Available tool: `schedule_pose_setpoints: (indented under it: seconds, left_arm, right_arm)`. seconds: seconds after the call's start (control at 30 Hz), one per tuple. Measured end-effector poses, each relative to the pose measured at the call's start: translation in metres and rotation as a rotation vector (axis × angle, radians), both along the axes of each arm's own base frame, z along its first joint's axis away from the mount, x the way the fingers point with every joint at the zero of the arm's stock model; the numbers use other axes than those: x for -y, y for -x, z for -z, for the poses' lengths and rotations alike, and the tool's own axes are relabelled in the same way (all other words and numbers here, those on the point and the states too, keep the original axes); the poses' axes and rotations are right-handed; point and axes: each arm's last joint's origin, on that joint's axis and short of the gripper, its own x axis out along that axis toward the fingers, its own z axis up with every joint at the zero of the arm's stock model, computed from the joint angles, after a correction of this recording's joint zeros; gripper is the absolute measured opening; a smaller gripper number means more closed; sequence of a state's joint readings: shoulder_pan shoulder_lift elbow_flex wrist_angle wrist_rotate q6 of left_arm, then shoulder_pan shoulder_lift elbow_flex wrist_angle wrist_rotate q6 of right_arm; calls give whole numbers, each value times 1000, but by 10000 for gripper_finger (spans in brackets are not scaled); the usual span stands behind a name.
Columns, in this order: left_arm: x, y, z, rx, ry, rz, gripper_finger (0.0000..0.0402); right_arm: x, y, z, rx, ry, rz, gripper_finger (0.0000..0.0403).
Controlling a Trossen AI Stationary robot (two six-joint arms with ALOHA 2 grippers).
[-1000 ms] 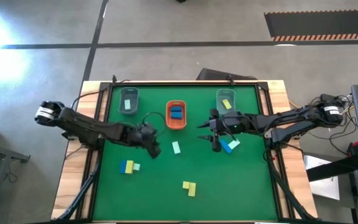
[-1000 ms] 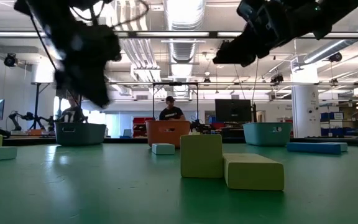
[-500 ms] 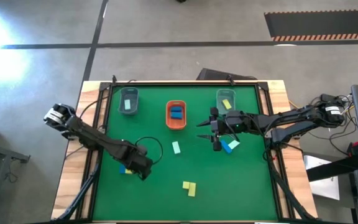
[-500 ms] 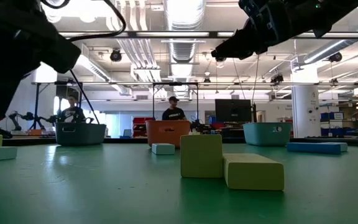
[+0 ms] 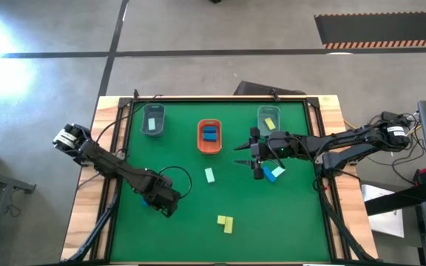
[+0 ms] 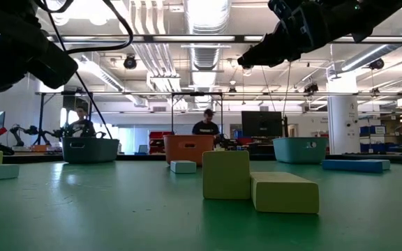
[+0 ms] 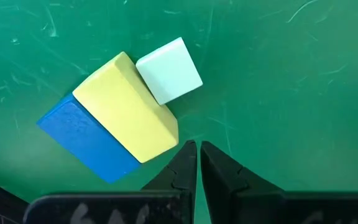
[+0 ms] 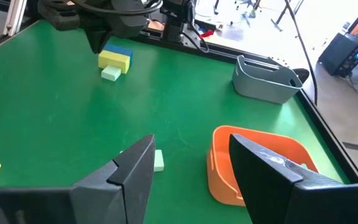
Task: Sort & place blocks by color
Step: Put the yellow wooden block into the green bin
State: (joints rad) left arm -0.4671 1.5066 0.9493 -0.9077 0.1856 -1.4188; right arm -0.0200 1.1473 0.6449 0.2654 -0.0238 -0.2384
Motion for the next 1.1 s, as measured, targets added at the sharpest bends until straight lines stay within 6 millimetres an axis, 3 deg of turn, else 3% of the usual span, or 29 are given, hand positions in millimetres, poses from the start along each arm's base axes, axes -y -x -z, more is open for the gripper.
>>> schedule_pose_setpoints:
  seconds: [0.63, 1.1]
  left_arm:
    - [1, 14, 15, -53, -27, 12, 5]
    - [-1, 11, 16, 9, -84, 24, 5]
  right_arm:
    - [0, 0, 1, -9, -10, 3, 196]
    - [0, 0, 1, -5, -17, 7, 196]
